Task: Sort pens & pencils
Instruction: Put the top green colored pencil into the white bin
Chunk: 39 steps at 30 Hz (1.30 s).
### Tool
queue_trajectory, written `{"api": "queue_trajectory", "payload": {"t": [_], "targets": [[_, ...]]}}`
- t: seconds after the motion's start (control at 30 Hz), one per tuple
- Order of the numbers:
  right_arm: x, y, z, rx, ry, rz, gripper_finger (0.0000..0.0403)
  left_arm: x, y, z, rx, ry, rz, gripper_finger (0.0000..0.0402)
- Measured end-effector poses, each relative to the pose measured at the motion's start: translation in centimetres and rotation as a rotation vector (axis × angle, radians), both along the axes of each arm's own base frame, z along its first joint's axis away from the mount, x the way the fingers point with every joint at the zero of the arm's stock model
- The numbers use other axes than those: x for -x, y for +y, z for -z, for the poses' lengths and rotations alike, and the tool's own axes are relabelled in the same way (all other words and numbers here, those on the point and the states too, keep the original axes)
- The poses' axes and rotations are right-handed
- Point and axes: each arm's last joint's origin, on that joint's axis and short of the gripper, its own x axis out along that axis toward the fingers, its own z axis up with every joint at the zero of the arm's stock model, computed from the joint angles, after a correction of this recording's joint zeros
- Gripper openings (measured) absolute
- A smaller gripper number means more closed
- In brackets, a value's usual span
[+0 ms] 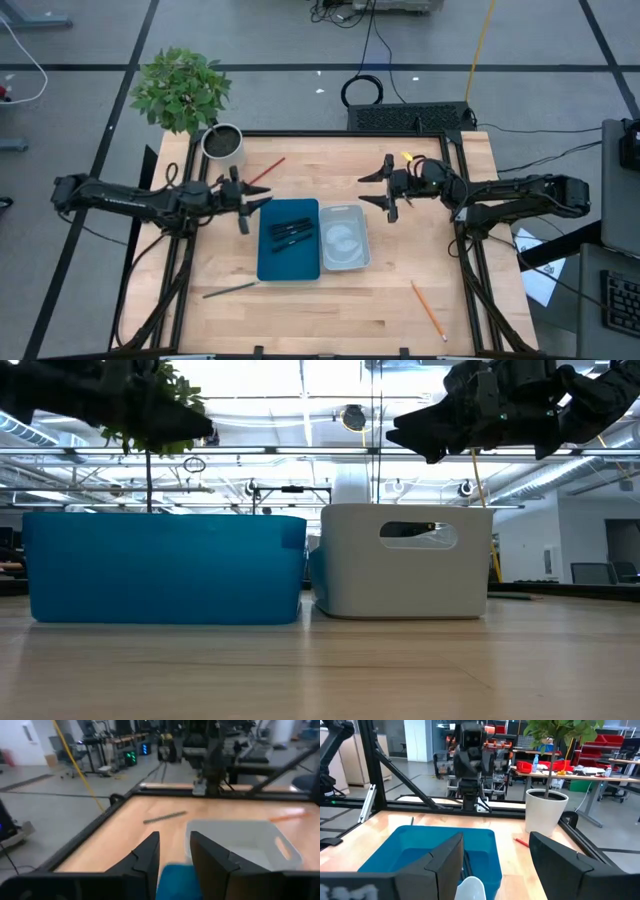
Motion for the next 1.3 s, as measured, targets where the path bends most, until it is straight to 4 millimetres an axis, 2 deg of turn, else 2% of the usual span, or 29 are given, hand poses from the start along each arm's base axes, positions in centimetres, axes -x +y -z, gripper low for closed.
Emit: {"api": "queue_trajectory", "payload": {"t": [0.57, 0.67, 0.9, 1.17, 1.3], "targets": [[0.0, -0.1, 0.0, -0.003, 0.005, 0.034, 0.0215, 0.1, -0.1, -0.1, -0.011, -0.021, 0.045, 0.0113], [0.1, -0.5, 0.7, -0.055, 0.064, 0.183, 0.0215, 0.1, -0.1, -0.1, -0.011, -0.020, 0.045, 0.0113], [1.6, -2.5, 3.4, -0.098, 0.333, 0.781, 0.0215, 0.1, -0.1, -0.1, -0.011, -0.020, 0.045, 0.0113], [3.9, -4.1, 6.4, -0.294, 0.593, 0.973, 0.0215, 0.1, -0.1, -0.1, -0.011, -0.020, 0.045, 0.0113], [3.9, -4.6, 7.8, -0.360, 0.672, 0.954, 0.0215, 0.1, -0.1, -0.1, -0.009, -0.020, 0.045, 0.0113]]}}
